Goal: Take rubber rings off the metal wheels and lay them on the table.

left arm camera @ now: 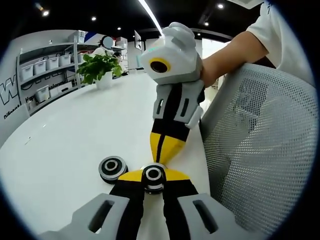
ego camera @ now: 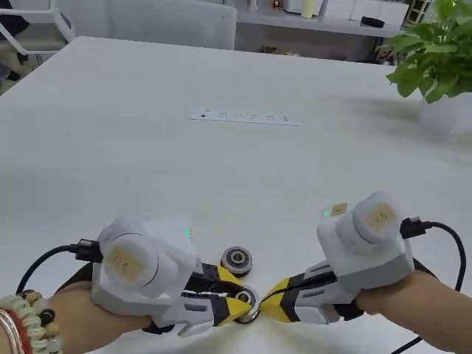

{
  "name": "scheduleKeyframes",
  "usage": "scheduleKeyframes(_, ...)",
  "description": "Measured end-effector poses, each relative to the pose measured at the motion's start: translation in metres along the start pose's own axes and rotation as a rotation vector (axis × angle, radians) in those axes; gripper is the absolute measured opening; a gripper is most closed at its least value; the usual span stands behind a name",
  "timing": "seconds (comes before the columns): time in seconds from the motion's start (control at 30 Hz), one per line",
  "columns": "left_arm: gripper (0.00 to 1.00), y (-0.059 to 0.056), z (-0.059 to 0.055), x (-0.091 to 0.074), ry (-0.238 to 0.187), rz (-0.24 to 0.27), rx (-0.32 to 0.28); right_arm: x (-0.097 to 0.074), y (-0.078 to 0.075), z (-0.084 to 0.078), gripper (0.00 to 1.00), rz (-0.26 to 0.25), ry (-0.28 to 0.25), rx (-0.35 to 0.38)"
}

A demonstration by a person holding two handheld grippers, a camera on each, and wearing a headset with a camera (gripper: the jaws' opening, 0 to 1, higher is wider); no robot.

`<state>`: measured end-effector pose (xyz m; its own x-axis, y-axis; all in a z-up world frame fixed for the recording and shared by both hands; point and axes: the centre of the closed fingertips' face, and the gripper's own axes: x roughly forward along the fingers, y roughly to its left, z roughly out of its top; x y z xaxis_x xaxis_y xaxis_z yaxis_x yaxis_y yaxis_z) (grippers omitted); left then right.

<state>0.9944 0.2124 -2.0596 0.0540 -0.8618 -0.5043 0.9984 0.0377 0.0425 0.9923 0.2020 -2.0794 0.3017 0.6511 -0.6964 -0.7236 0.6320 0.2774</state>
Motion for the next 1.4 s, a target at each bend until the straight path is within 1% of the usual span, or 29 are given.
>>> scheduleKeyframes(0.1, 0.08, 0.0, 0.0, 0.0, 0.0, 0.001, 0.0, -0.003, -0.001, 0.003, 0.0, 0.01, -0.02, 0.067)
scheduleKeyframes(0.13, 0.08, 0.0, 0.0, 0.0, 0.0, 0.001, 0.0, -0.004, -0.001, 0.004, 0.0, 0.016, -0.034, 0.113)
scheduleKeyframes(0.17, 0.08, 0.0, 0.0, 0.0, 0.0, 0.001, 0.0, -0.004, -0.001, 0.004, 0.0, 0.022, -0.037, 0.135)
scheduleKeyframes(0.27, 0.08, 0.0, 0.0, 0.0, 0.0, 0.001, 0.0, -0.004, -0.002, 0.004, 0.0, 0.03, -0.041, 0.173)
scheduleKeyframes(0.43, 0.08, 0.0, 0.0, 0.0, 0.005, 0.001, 0.003, -0.006, 0.002, 0.008, 0.0, 0.038, -0.053, 0.208)
scheduleKeyframes(0.73, 0.08, 0.0, 0.0, 0.001, 0.013, 0.0, 0.006, -0.008, 0.005, 0.011, 0.0, 0.045, -0.065, 0.243)
scheduleKeyframes(0.87, 0.08, 0.0, 0.0, 0.0, 0.011, 0.001, 0.005, -0.008, 0.007, 0.013, 0.0, 0.044, -0.063, 0.228)
scheduleKeyframes(1.4, 0.08, 0.0, 0.0, 0.0, 0.011, 0.0, 0.007, -0.009, 0.009, 0.015, 0.0, 0.051, -0.068, 0.224)
